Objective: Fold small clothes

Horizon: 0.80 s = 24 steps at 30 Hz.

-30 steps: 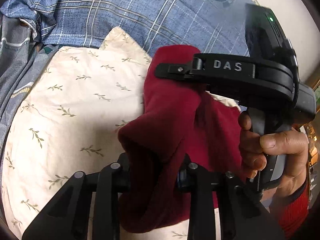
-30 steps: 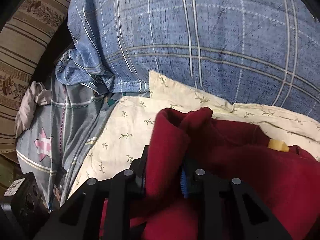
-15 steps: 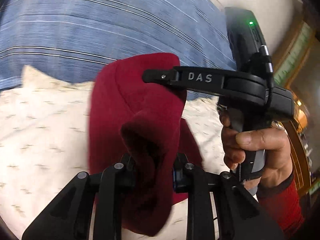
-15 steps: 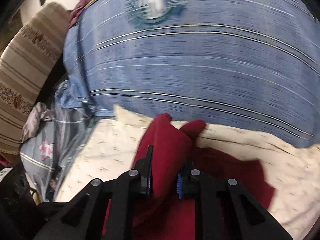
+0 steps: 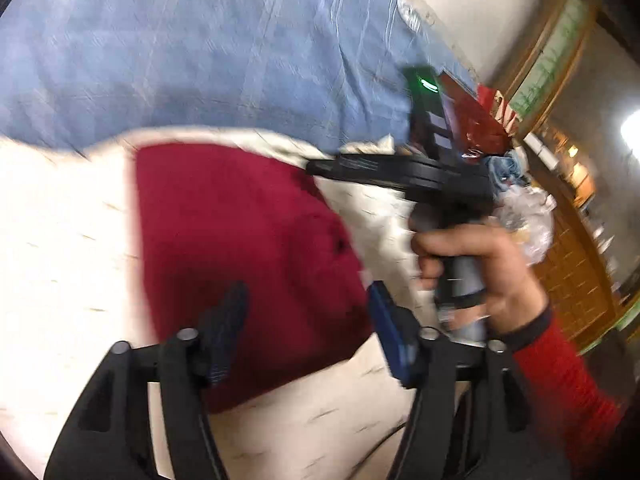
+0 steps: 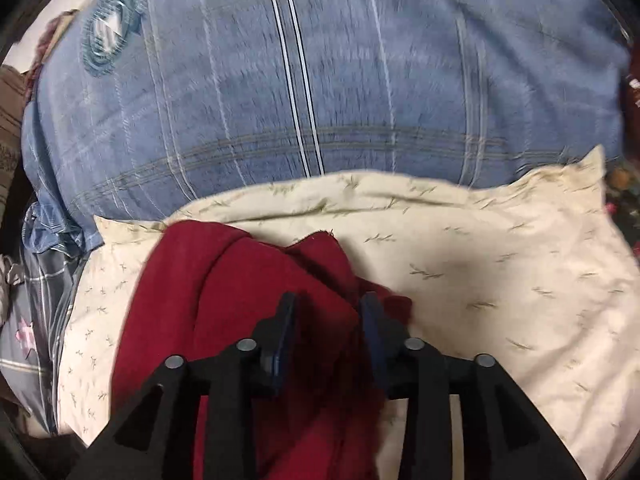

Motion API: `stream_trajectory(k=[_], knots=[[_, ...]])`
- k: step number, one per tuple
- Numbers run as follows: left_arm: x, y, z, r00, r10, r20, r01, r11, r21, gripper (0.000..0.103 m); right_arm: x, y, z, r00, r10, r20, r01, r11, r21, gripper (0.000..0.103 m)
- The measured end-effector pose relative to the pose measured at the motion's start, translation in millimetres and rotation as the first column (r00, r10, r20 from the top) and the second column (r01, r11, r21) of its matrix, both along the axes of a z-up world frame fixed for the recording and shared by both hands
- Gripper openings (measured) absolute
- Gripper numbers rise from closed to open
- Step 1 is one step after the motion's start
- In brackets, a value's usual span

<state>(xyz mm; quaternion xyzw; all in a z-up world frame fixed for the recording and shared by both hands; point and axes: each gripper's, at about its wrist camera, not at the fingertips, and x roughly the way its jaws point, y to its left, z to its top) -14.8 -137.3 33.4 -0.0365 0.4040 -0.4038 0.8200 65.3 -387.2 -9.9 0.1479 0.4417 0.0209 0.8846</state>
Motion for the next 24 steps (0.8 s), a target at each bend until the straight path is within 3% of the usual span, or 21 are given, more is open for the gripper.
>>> stream_trajectory(k=[3, 5, 7, 9, 11, 13, 16, 18, 22, 24], knots=[[1.9, 30.1, -1.6, 0.992, 0.086, 0.098, -0.096, 0.99, 0.102, 0.069, -26.8, 19.1, 21.1, 0.995, 0.068, 0.071, -0.071, 0.997, 0.036, 0.057], [15.1, 40.6, -14.5, 0.99, 0.124, 0.06, -0.131, 0.983, 0.127, 0.069, -33.3, 35.9, 27.1, 0.986, 0.133, 0.097, -0.134, 0.991, 0.008, 0.06], [20.2, 46.0, -26.6, 0.989, 0.147, 0.005, -0.146, 0.983, 0.108, 0.069, -36.1, 58.4, 22.9, 0.972, 0.215, 0.092, -0.212, 0.977, -0.037, 0.059], [25.6, 46.5, -42.7, 0.987, 0.16, -0.023, -0.157, 0.983, 0.097, 0.069, -40.5, 75.3, -0.6, 0.971, 0.241, 0.0, -0.238, 0.96, -0.144, 0.047], [29.6, 40.0, -56.6, 0.989, 0.15, -0.018, -0.146, 0.979, 0.139, 0.069, -49.4, 74.4, -30.7, 0.973, 0.214, -0.093, -0.23, 0.946, -0.231, 0.032], [26.2, 35.6, -63.3, 0.992, 0.124, -0.028, -0.118, 0.98, 0.157, 0.069, -63.6, 58.4, -44.6, 0.981, 0.17, -0.093, -0.184, 0.969, -0.164, 0.032], [24.2, 37.3, -59.5, 0.992, 0.128, -0.015, -0.124, 0.982, 0.143, 0.069, -82.0, 41.0, -35.7, 0.992, 0.118, -0.045, -0.12, 0.991, -0.056, 0.033], [26.4, 39.8, -56.7, 0.99, 0.139, -0.018, -0.135, 0.983, 0.125, 0.069, -87.8, 36.6, -27.0, 0.997, 0.073, -0.007, -0.073, 0.997, -0.027, 0.047], [21.8, 35.2, -60.3, 0.99, 0.141, -0.021, -0.137, 0.982, 0.13, 0.069, -80.8, 28.6, -21.9, 0.999, 0.032, 0.021, -0.034, 0.997, 0.064, 0.052], [22.2, 29.6, -62.5, 0.99, 0.138, -0.019, -0.135, 0.982, 0.136, 0.069, -69.0, 20.5, -29.3, 1.0, 0.013, -0.005, -0.012, 0.993, 0.119, 0.062]])
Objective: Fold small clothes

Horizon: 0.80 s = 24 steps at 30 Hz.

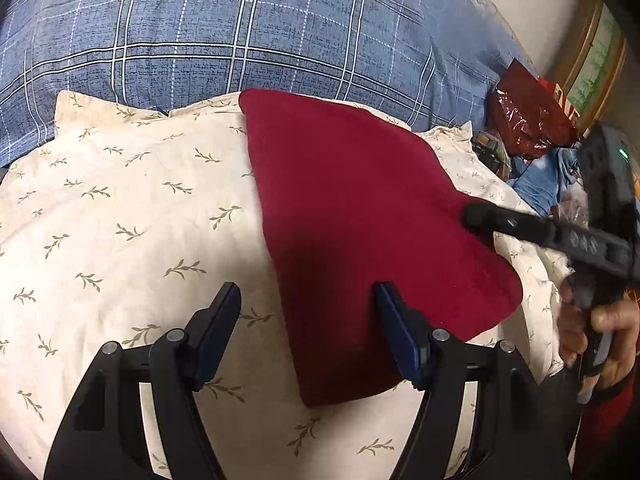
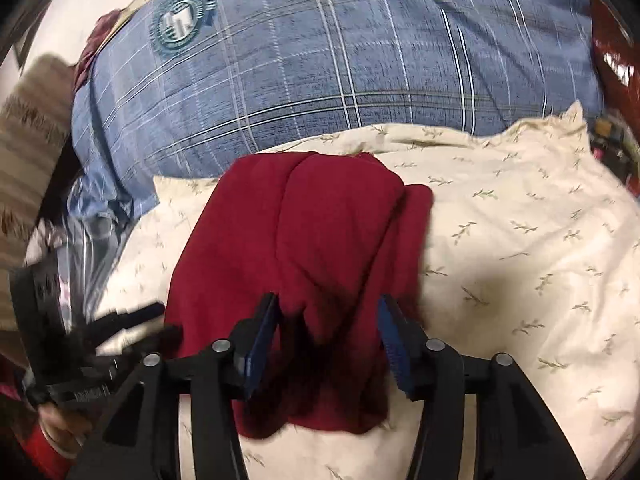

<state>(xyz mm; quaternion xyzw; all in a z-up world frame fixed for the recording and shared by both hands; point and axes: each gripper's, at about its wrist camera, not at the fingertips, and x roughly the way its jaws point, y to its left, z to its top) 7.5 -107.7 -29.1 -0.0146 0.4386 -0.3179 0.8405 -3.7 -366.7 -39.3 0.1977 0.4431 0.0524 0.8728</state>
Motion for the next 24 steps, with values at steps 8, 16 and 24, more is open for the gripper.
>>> stream_trajectory(k=[8, 16, 24], knots=[[3.6, -5.5, -0.6, 1.0, -0.007, 0.001, 0.007, 1.0, -0.002, 0.071, -6.4, -31.2, 1.9, 0.995, -0.088, 0.044, 0.072, 0.96, 0.272, 0.065], [3.5, -4.9, -2.1, 1.0, -0.009, 0.006, 0.009, 1.0, 0.005, 0.074, -3.3, -22.7, -0.6, 0.998, -0.051, 0.029, 0.04, 0.953, 0.299, 0.061], [4.8, -6.0, -3.6, 1.0, -0.002, 0.008, 0.002, 1.0, 0.008, 0.075, 20.9, -33.0, -47.3, 0.993, -0.09, -0.073, 0.113, 0.887, 0.447, 0.052]])
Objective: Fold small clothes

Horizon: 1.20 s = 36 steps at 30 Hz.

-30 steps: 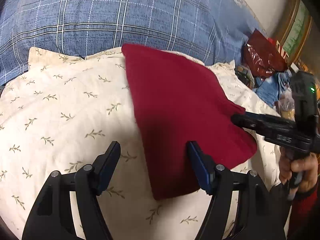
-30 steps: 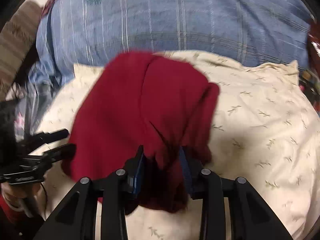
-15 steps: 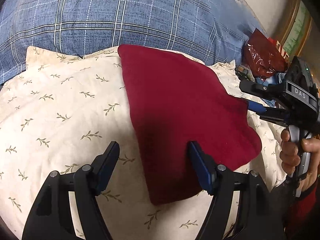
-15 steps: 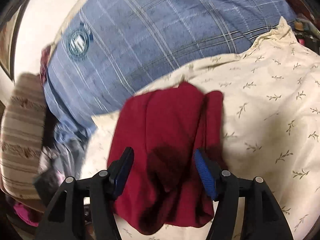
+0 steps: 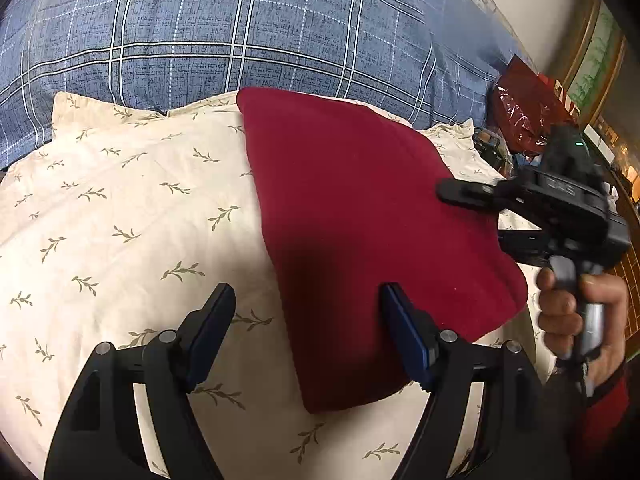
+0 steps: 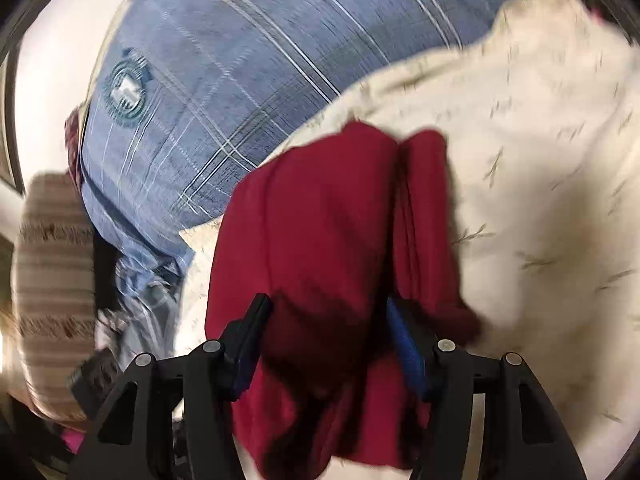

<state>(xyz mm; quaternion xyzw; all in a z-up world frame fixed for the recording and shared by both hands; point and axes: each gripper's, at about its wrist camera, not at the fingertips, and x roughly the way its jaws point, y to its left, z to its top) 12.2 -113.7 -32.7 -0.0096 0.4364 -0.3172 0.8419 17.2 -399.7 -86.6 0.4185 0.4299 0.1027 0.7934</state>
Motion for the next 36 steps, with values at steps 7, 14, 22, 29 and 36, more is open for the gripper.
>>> stream_trajectory(k=[7, 14, 22, 29, 36], knots=[[-3.5, 1.3, 6.1, 1.0, -0.01, 0.001, 0.01, 1.0, -0.02, 0.076, -19.4, 16.0, 50.2, 0.994, 0.047, 0.098, -0.009, 0.934, -0.356, 0.021], [-1.9, -10.0, -3.0, 1.0, -0.027, -0.012, 0.027, 1.0, 0.0, 0.078, -21.4, 9.0, 33.8, 0.999, 0.009, 0.053, 0.014, 0.906, -0.423, 0.031], [4.0, -4.2, -1.4, 1.0, 0.004, -0.027, -0.005, 0.999, -0.032, 0.078, -41.1, 15.8, 68.7, 0.986, 0.035, 0.165, 0.055, 0.858, -0.511, 0.041], [8.5, -2.3, -4.1, 0.999, 0.016, -0.04, -0.018, 0.999, -0.04, 0.082, -11.9, 12.7, 24.4, 0.997, 0.029, 0.074, 0.009, 0.883, -0.469, 0.047], [15.7, -3.2, -3.2, 0.998, 0.026, -0.065, -0.03, 0.998, -0.062, 0.083, -22.8, -16.6, 16.2, 0.991, -0.064, 0.117, 0.097, 0.946, -0.31, 0.08]])
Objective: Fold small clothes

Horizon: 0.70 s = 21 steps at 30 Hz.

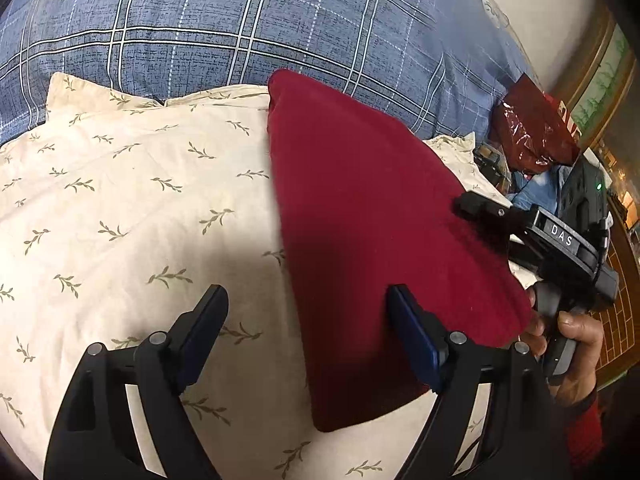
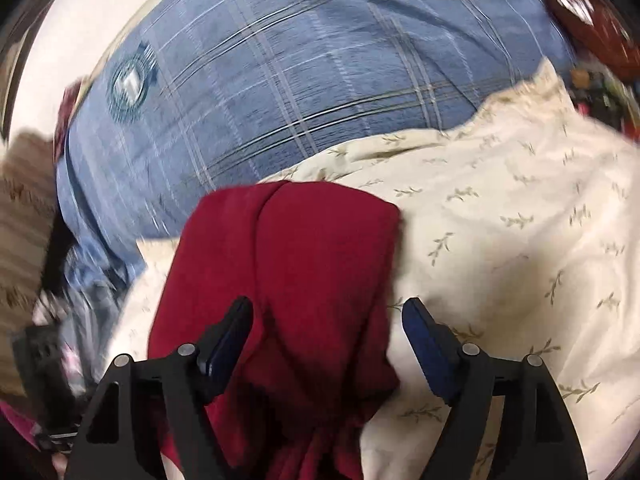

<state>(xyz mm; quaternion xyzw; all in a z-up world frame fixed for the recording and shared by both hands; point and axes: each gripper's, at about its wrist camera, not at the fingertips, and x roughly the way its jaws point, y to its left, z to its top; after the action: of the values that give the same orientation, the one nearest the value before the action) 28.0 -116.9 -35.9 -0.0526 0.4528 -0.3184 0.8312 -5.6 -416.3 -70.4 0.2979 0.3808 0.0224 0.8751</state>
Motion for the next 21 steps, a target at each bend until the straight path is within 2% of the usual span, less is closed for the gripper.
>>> stream_trajectory(k=[3, 7, 9, 11, 14, 19, 21], knots=[[10.4, 0.1, 1.0, 0.999, 0.011, -0.04, -0.013, 0.999, -0.038, 0.084, 4.0, 0.3, -6.1, 1.0, 0.028, -0.005, -0.027, 0.999, 0.03, 0.081], [28.7, -7.3, -2.0, 0.995, 0.0, -0.098, -0.008, 0.997, -0.083, 0.09, 17.5, 11.9, -10.1, 0.997, 0.078, -0.015, -0.078, 0.997, 0.002, 0.082], [36.3, -14.5, -3.4, 0.993, -0.019, -0.118, 0.006, 0.994, -0.109, 0.091, 22.7, 11.7, -15.8, 0.997, 0.081, -0.021, -0.08, 0.996, 0.025, 0.082], [41.7, -22.1, -6.3, 0.991, -0.033, -0.132, 0.018, 0.993, -0.113, 0.091, 24.2, 10.4, -19.0, 0.996, 0.088, -0.012, -0.087, 0.995, 0.057, 0.083], [46.7, -27.3, -11.4, 0.99, -0.031, -0.14, 0.014, 0.992, -0.124, 0.091, 23.7, 11.4, -19.2, 0.994, 0.108, 0.0, -0.108, 0.992, 0.058, 0.081], [45.0, -32.9, -11.3, 0.993, -0.039, -0.109, 0.026, 0.992, -0.123, 0.09, 23.6, 18.0, -16.5, 0.99, 0.135, 0.028, -0.136, 0.99, 0.039, 0.064], [41.9, -36.9, -9.5, 0.993, -0.064, -0.098, 0.052, 0.991, -0.123, 0.071, 21.7, 22.1, -10.2, 0.989, 0.142, 0.044, -0.143, 0.99, 0.018, 0.051]])
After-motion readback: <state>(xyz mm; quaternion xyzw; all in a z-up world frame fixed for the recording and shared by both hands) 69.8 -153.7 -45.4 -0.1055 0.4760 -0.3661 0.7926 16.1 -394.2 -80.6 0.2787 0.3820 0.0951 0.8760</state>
